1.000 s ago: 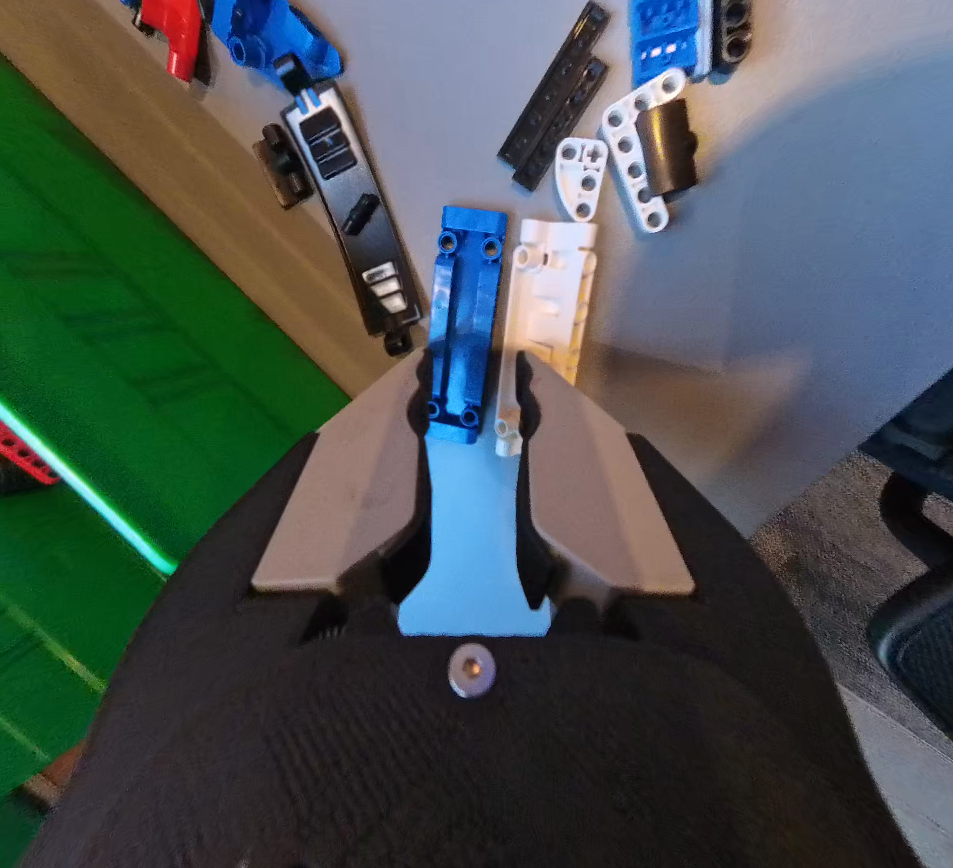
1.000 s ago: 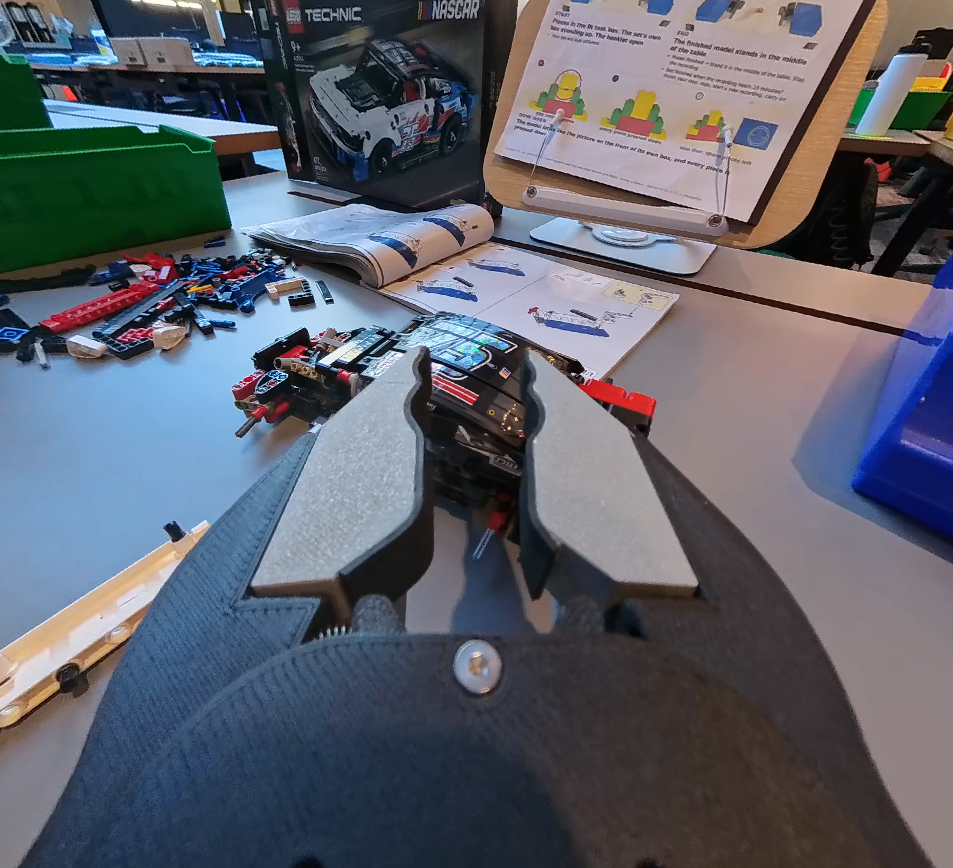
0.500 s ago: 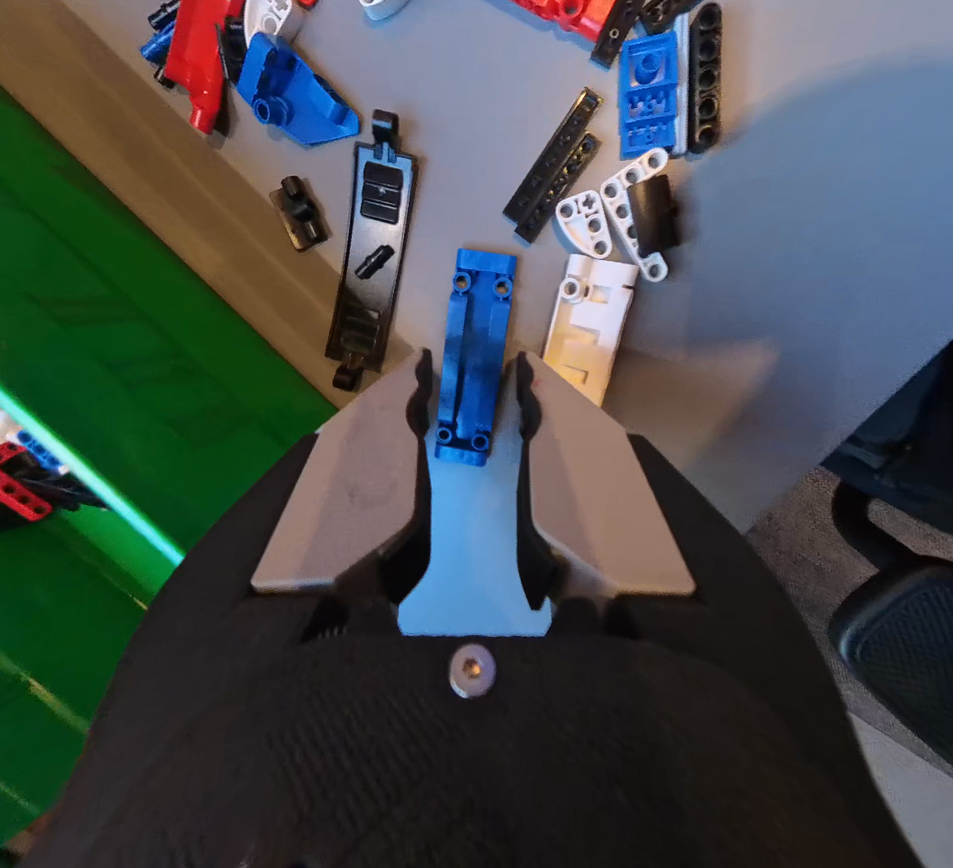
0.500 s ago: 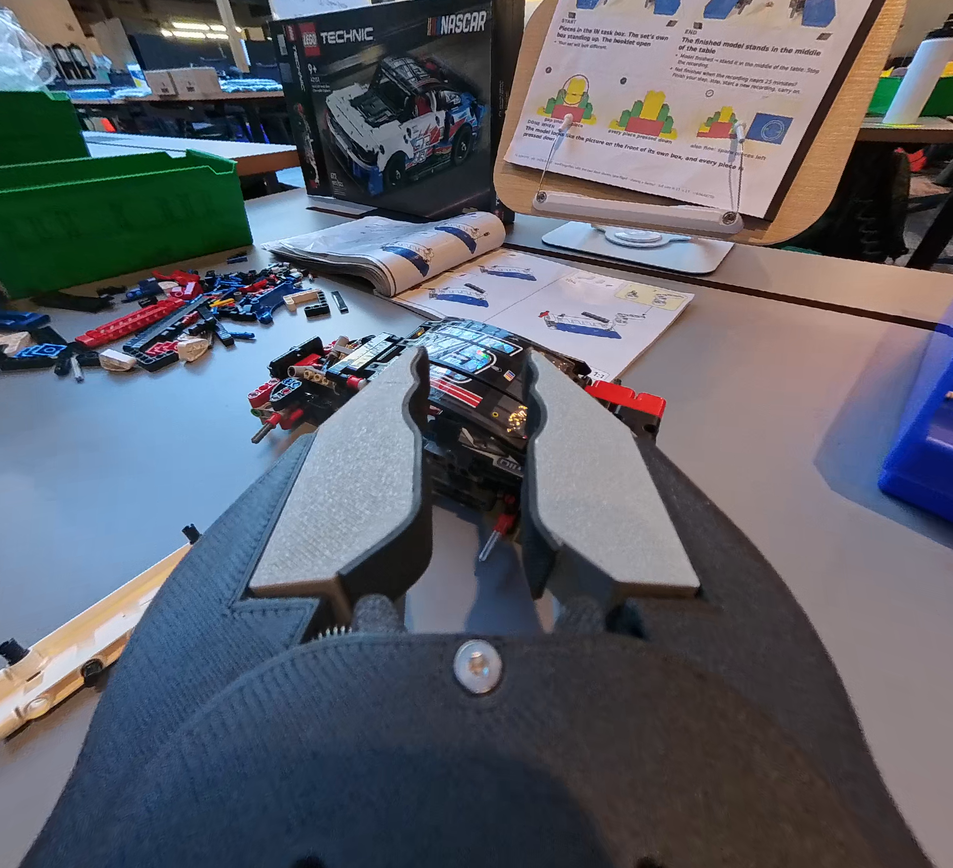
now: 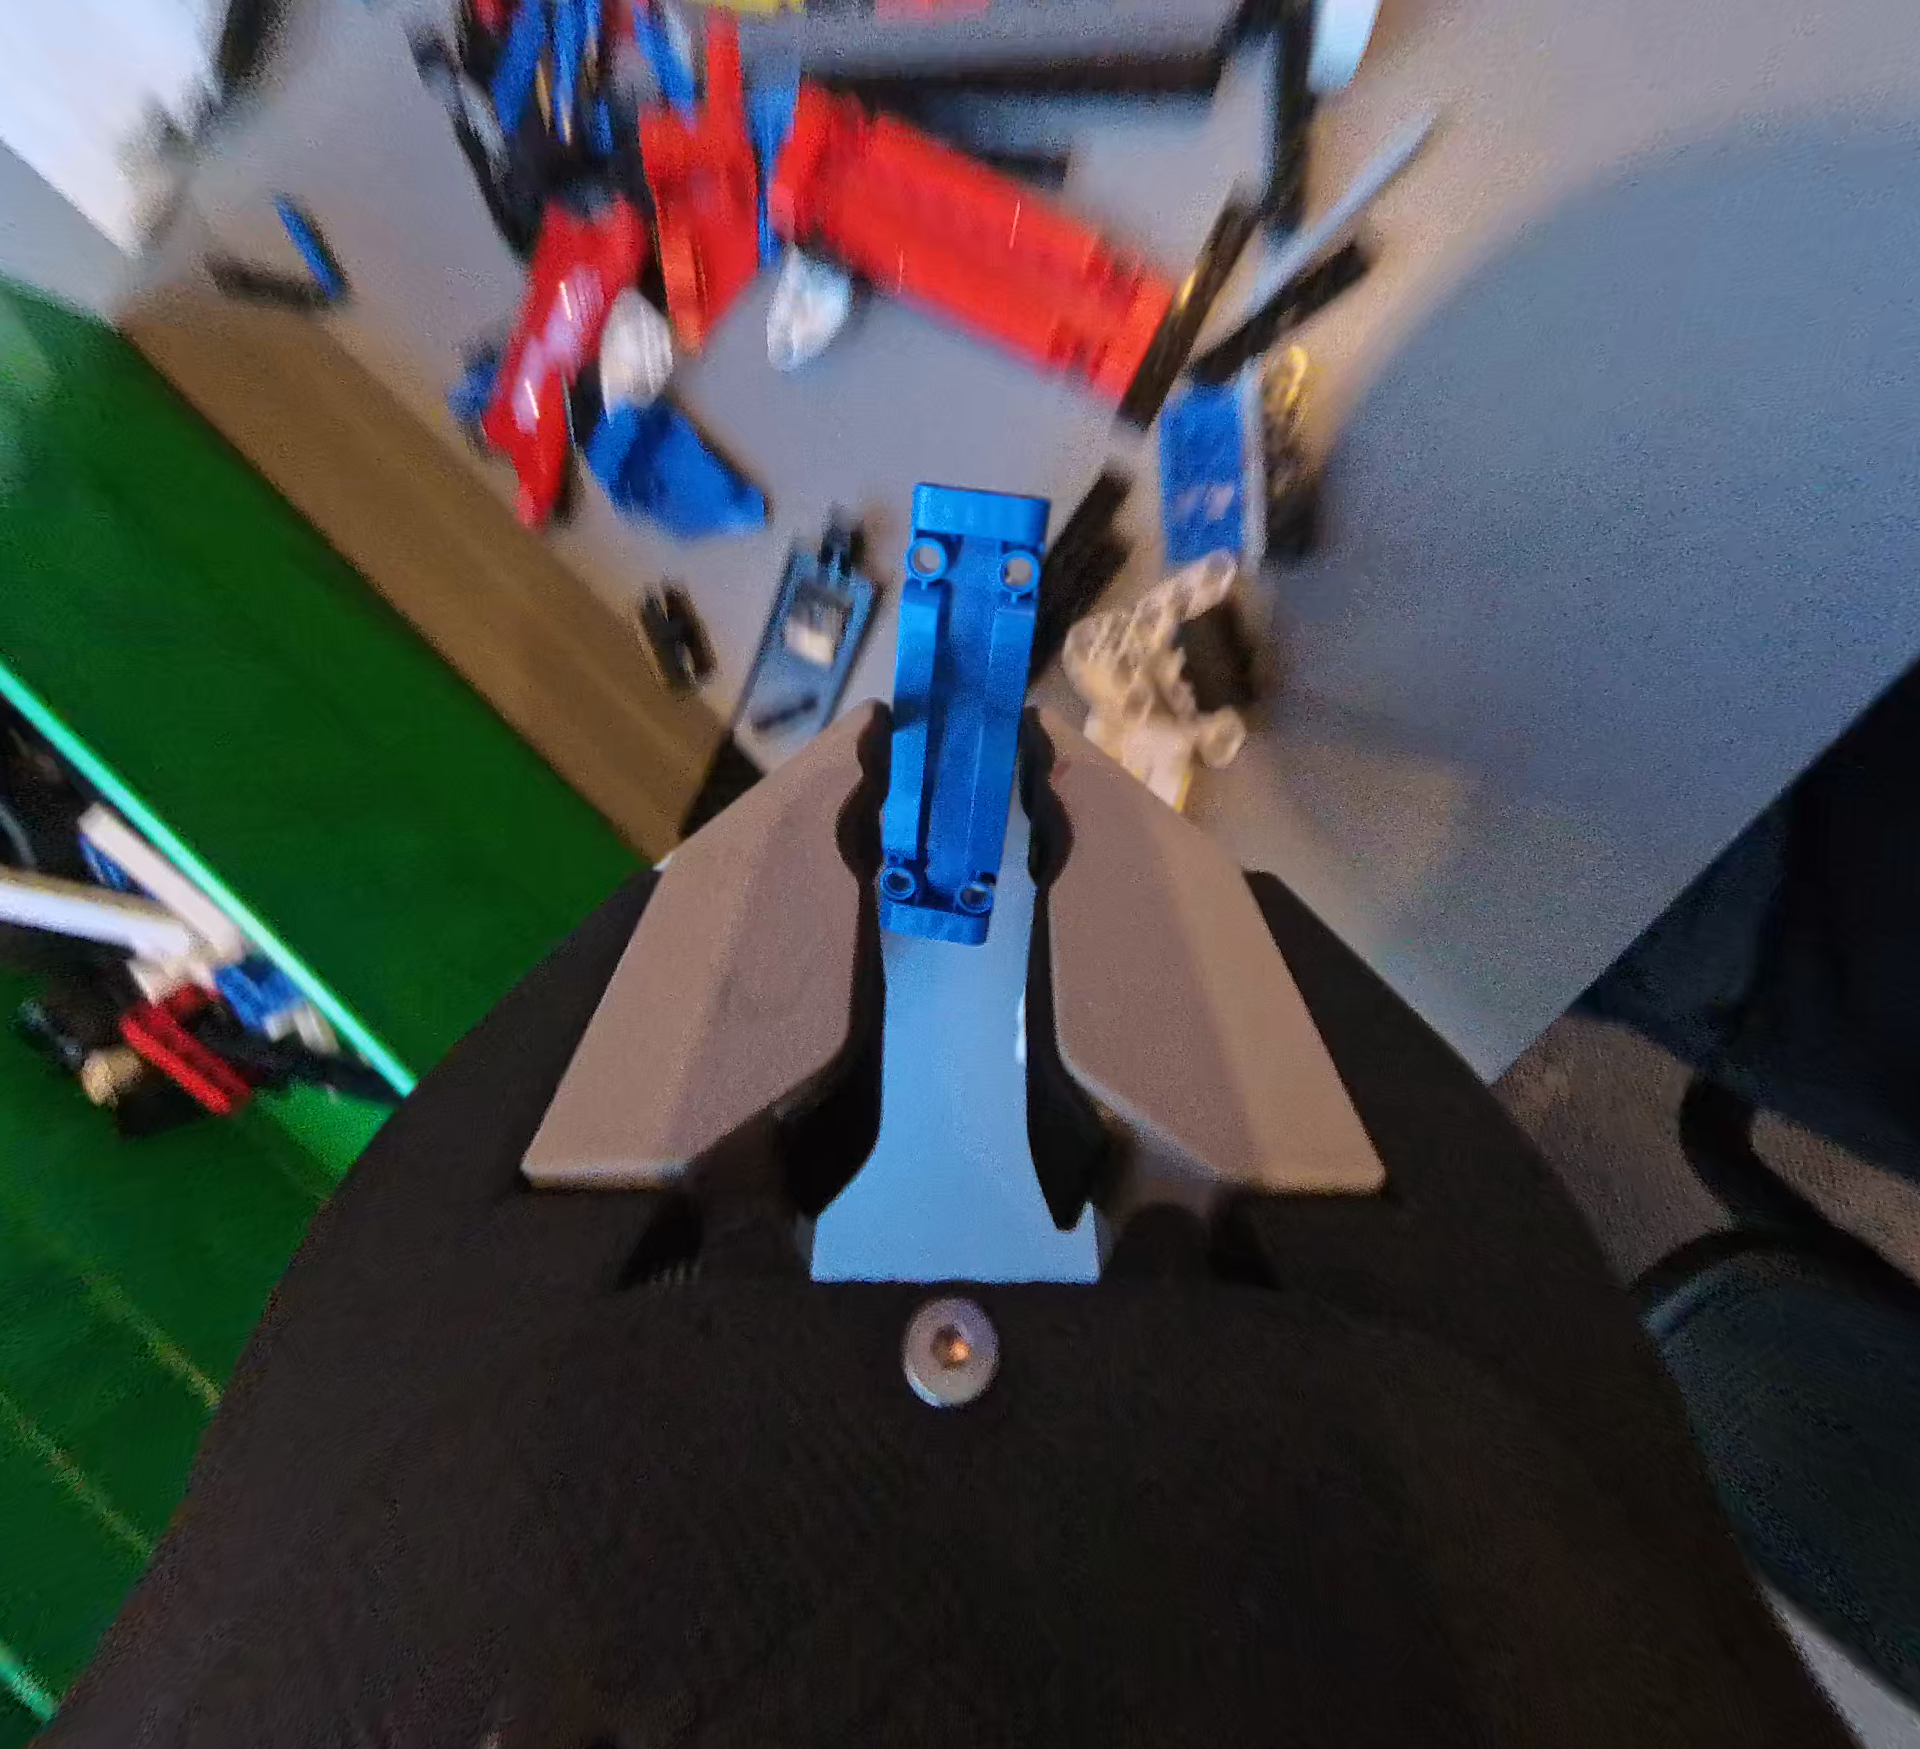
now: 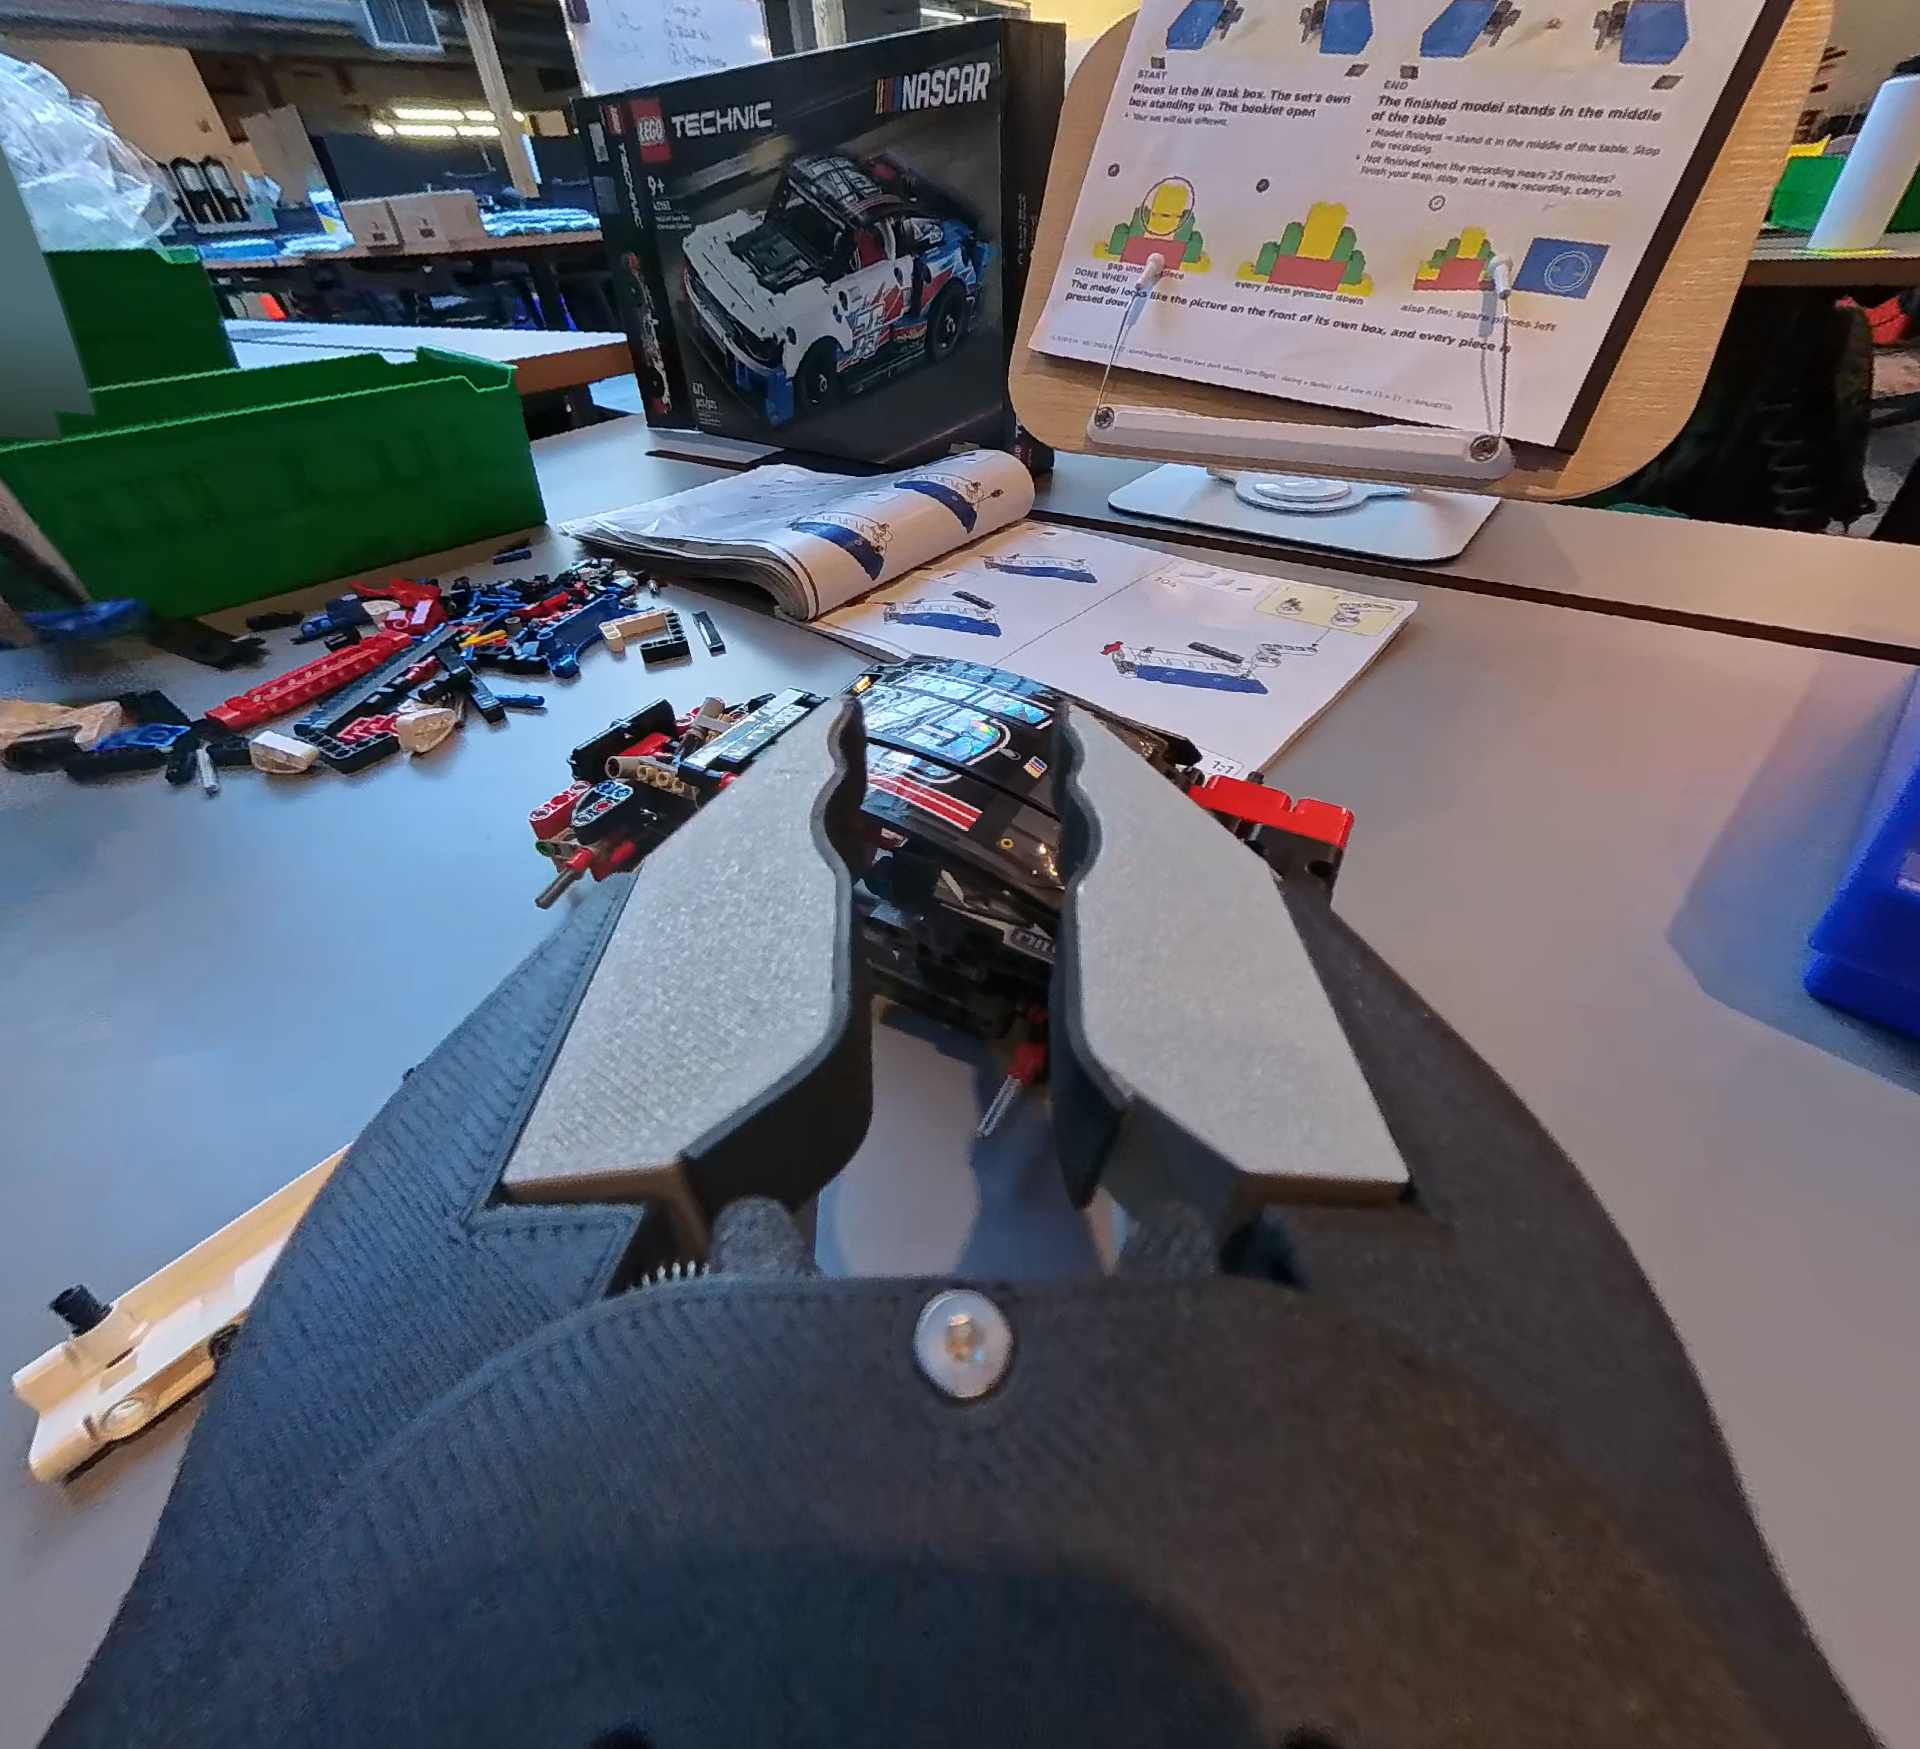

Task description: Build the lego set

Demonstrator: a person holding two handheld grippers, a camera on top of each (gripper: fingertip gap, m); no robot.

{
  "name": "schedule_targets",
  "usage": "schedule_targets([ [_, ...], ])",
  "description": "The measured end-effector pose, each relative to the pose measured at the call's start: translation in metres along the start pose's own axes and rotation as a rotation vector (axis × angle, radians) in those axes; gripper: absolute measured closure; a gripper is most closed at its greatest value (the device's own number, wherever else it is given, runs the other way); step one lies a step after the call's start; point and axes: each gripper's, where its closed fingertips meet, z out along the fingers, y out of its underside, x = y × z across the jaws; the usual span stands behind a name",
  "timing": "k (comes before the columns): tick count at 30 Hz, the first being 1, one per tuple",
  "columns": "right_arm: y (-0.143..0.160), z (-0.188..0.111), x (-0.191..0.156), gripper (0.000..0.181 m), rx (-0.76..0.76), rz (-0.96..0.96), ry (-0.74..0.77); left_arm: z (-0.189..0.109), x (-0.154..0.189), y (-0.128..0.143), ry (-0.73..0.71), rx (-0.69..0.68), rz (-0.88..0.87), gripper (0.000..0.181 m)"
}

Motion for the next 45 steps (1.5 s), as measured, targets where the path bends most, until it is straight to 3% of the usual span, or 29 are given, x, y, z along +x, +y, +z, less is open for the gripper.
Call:
schedule_targets([
  [2,-0.001,-0.001,-0.001,0.148,0.008,0.009,-0.009,-0.006,0.012,-0.049,0.041,0.104,0.024,0.160],
  [5,-0.002,-0.002,-0.002,0.148,0.014,0.018,-0.016,0.010,0.057,-0.124,0.160,0.214,0.081,0.160],
  [7,-0.002,-0.002,-0.002,0.149,0.013,0.025,-0.020,0.034,0.099,-0.150,0.259,0.197,0.130,0.160],
  [9,-0.002,-0.003,-0.002,0.149,0.019,0.031,-0.026,0.064,0.115,-0.162,0.221,0.155,0.164,0.160],
  [11,-0.003,-0.003,-0.002,0.149,0.024,0.036,-0.031,0.086,0.137,-0.164,0.270,0.097,0.121,0.158],
  [14,-0.002,-0.002,-0.001,0.149,0.022,0.053,-0.043,0.087,0.150,-0.175,0.296,0.123,0.077,0.158],
  [16,-0.002,-0.002,0.000,0.149,0.023,0.063,-0.046,0.084,0.154,-0.175,0.308,0.131,0.058,0.139],
  [18,-0.002,-0.002,0.002,0.149,0.025,0.068,-0.041,0.077,0.164,-0.170,0.372,0.141,0.026,0.134],
  [21,-0.002,-0.002,0.005,0.150,0.024,0.073,-0.028,0.065,0.178,-0.166,0.473,0.208,-0.013,0.129],
  [25,0.001,-0.001,0.010,0.150,0.005,0.061,0.005,0.049,0.172,-0.171,0.555,0.343,-0.062,0.129],
  [34,0.006,-0.001,0.024,0.152,-0.029,0.038,0.108,0.031,0.119,-0.197,0.433,0.711,-0.057,0.122],
  [40,0.007,0.000,0.031,0.152,-0.038,0.030,0.153,0.032,0.113,-0.194,0.348,0.777,0.015,0.128],
  [45,0.007,0.002,0.032,0.152,-0.035,0.043,0.144,0.029,0.099,-0.181,0.302,0.767,-0.063,0.133],
])
